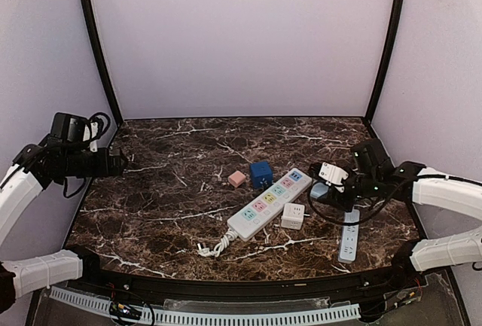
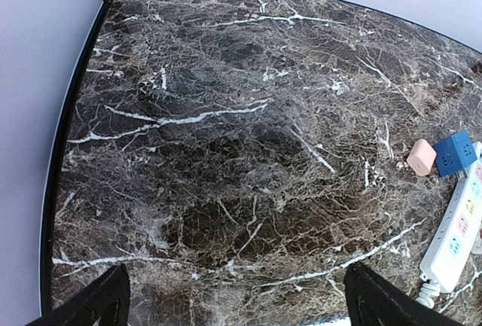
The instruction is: Insert the plug
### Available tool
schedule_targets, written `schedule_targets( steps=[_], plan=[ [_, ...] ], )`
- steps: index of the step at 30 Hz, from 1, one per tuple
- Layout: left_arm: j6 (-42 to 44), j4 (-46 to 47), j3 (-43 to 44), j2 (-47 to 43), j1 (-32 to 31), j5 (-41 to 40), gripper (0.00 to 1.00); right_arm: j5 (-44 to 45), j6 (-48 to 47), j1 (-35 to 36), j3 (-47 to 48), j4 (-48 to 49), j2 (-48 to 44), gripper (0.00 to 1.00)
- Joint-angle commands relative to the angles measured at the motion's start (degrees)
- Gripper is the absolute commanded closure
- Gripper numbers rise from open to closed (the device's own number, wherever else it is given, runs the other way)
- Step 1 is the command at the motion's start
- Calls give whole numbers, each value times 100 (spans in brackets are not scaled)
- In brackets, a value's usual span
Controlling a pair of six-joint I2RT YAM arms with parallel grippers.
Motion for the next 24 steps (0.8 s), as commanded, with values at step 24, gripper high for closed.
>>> schedule_targets(
  steps=[24],
  plan=[
    [-1237, 119, 2025, 1731, -248, 4582, 8, -257, 1832, 1340, 2606, 831, 1079, 100]
  ],
)
